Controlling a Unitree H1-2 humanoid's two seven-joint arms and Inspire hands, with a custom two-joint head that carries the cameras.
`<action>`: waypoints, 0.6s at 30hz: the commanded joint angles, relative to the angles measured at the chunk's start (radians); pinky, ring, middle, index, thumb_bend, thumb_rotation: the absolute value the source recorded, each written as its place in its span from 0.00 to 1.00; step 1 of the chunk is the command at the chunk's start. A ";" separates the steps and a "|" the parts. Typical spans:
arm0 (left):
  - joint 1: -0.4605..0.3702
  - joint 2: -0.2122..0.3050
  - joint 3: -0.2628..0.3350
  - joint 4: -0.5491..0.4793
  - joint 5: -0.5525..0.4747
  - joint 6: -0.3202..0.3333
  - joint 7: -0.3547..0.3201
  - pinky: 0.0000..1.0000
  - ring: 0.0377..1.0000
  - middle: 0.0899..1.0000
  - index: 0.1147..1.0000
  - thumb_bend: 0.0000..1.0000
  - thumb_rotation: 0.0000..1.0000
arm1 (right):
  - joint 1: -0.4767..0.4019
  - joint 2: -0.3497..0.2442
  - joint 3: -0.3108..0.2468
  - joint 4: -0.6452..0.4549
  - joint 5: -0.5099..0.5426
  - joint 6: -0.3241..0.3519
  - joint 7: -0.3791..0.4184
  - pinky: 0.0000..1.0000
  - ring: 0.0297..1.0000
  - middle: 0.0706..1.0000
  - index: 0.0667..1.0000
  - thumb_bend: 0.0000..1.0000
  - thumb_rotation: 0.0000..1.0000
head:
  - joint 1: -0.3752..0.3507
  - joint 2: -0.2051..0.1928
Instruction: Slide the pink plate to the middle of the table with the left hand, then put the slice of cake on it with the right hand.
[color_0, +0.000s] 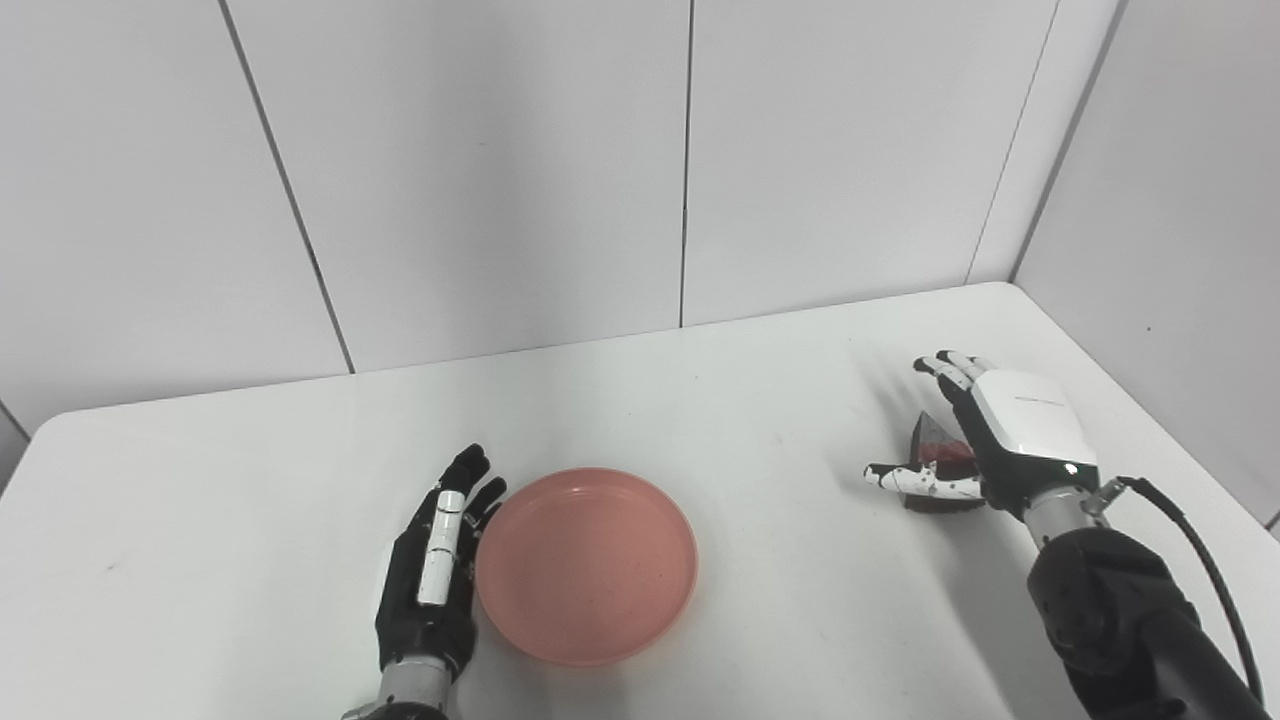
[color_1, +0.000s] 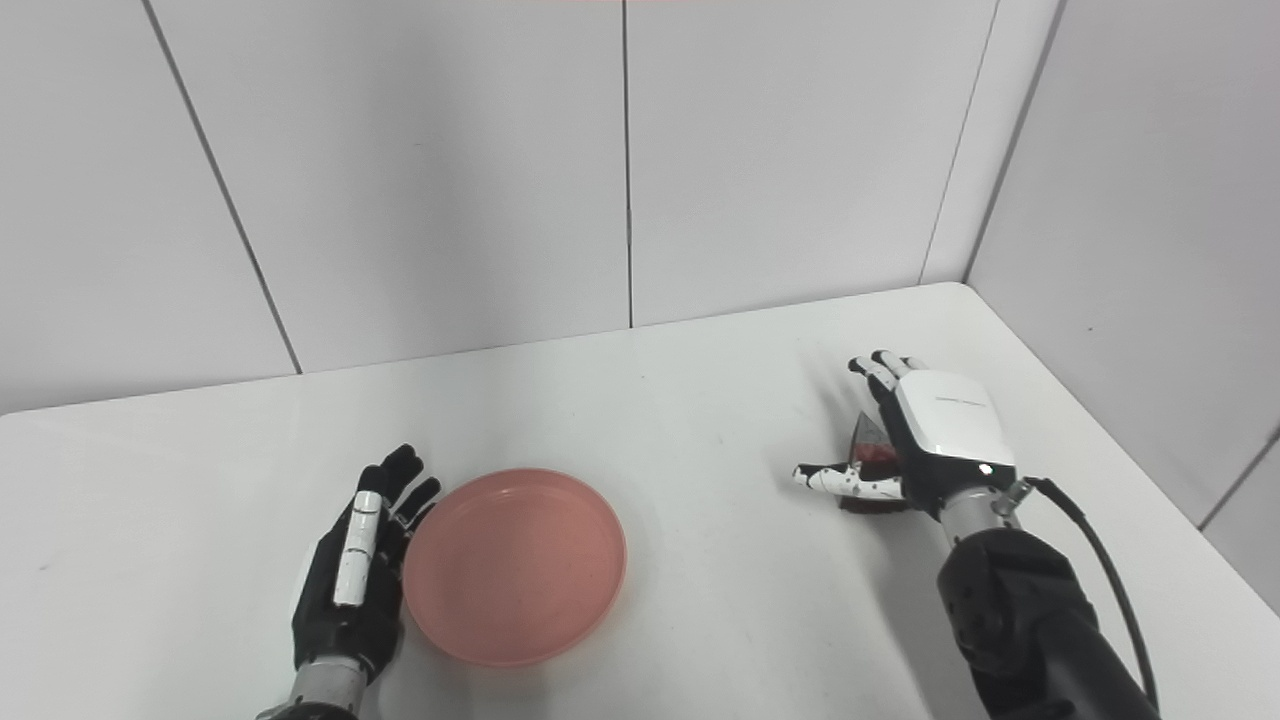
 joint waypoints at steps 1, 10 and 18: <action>0.011 -0.007 -0.003 0.005 -0.007 0.021 -0.003 0.89 0.86 0.89 0.76 0.79 0.70 | -0.029 -0.032 -0.002 -0.015 -0.018 0.001 -0.005 0.82 0.91 0.91 0.84 1.00 0.63 | 0.001 0.001; 0.008 -0.003 -0.003 0.002 -0.002 0.023 -0.004 0.87 0.86 0.89 0.76 0.78 0.70 | -0.034 -0.026 -0.010 0.045 0.019 0.027 0.023 0.77 0.90 0.91 0.85 1.00 0.60 | 0.001 0.001; 0.007 -0.005 0.000 -0.007 -0.005 0.036 0.000 0.88 0.86 0.88 0.76 0.77 0.69 | -0.021 -0.015 -0.021 0.101 0.073 0.012 -0.019 0.72 0.87 0.89 0.83 1.00 0.55 | 0.014 0.009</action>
